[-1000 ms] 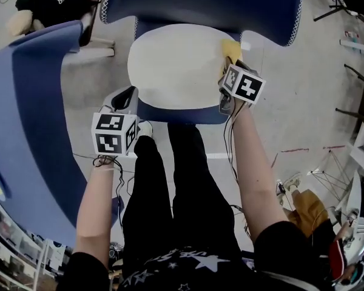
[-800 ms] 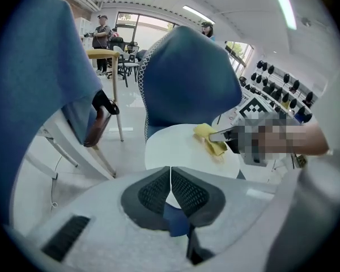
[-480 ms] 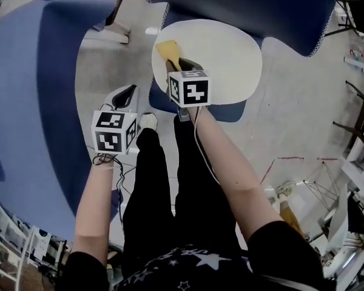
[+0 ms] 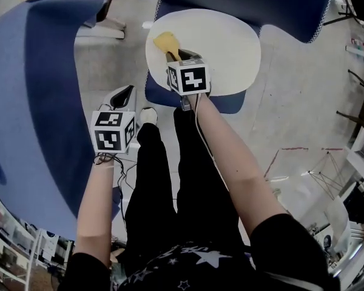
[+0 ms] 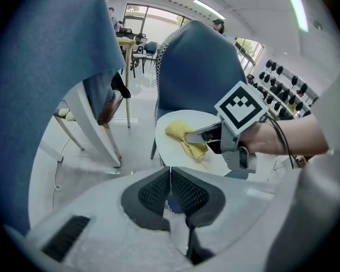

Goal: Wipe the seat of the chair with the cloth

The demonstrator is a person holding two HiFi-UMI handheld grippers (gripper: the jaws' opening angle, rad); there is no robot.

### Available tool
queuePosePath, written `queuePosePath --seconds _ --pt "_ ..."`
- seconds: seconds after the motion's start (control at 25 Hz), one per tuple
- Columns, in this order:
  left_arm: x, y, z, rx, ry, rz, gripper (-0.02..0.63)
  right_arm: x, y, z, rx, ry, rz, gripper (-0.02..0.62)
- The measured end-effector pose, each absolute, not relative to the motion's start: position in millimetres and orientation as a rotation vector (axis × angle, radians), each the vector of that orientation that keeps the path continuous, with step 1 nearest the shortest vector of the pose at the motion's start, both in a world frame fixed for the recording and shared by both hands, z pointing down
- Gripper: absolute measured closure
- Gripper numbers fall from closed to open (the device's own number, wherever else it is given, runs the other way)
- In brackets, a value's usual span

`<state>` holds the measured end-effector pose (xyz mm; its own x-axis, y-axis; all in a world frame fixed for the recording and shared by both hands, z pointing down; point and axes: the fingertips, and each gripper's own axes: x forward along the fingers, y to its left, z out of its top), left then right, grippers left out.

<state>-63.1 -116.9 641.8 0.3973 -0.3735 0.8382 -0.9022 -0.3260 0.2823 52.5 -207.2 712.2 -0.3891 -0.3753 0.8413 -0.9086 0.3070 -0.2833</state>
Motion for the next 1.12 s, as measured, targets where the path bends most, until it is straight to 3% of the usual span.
queuePosePath --seconds 0.8,1.12 --pt "79.9 -144.0 646.2 2.024 -0.866 1.009 0.584 322.8 -169.0 715.9 1.610 -1.586 1.197 0.494" --pt "98.8 -129.4 648.4 2.030 -0.837 1.001 0.584 353.6 -152.7 712.2 1.697 -1.519 1.226 0.495"
